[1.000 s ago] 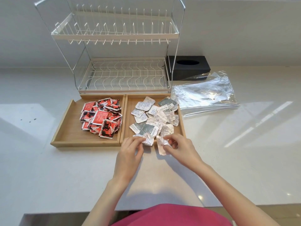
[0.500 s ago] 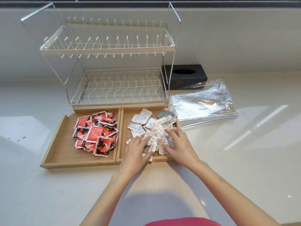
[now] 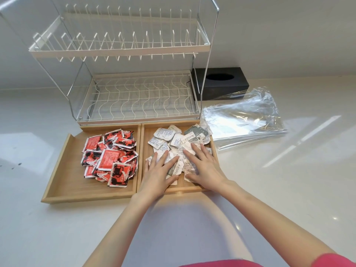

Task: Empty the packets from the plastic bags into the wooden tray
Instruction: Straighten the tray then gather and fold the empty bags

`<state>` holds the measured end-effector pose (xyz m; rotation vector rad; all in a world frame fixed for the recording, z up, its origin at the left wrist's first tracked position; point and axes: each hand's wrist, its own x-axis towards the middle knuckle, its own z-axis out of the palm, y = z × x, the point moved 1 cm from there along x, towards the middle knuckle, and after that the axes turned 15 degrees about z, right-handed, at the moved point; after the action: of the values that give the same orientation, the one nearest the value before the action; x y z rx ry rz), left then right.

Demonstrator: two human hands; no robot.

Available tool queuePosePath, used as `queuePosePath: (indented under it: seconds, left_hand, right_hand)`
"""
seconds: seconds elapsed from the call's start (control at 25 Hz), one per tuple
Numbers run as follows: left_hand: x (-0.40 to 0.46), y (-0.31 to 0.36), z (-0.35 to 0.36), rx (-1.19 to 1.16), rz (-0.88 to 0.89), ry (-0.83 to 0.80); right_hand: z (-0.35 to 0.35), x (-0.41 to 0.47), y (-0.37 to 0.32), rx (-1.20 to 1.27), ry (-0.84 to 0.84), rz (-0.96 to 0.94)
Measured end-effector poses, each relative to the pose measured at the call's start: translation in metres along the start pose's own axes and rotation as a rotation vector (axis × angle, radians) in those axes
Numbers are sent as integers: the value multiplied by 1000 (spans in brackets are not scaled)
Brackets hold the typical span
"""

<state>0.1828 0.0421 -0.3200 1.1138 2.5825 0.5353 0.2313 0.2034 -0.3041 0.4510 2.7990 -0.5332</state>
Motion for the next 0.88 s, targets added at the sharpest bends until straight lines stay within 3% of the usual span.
queuePosePath:
  seconds: [0.36,0.52,0.88]
  left_hand:
    - [8,-2,-6,21,-12,-37]
    - [7,13,-22,58,-17,17]
    - [39,93,-23,86,64,113]
  right_hand:
    - [0,8,-4,-82,-22,28]
    - [-17,0,1,26,93,-7]
    - [-59,-29,76,54,168,30]
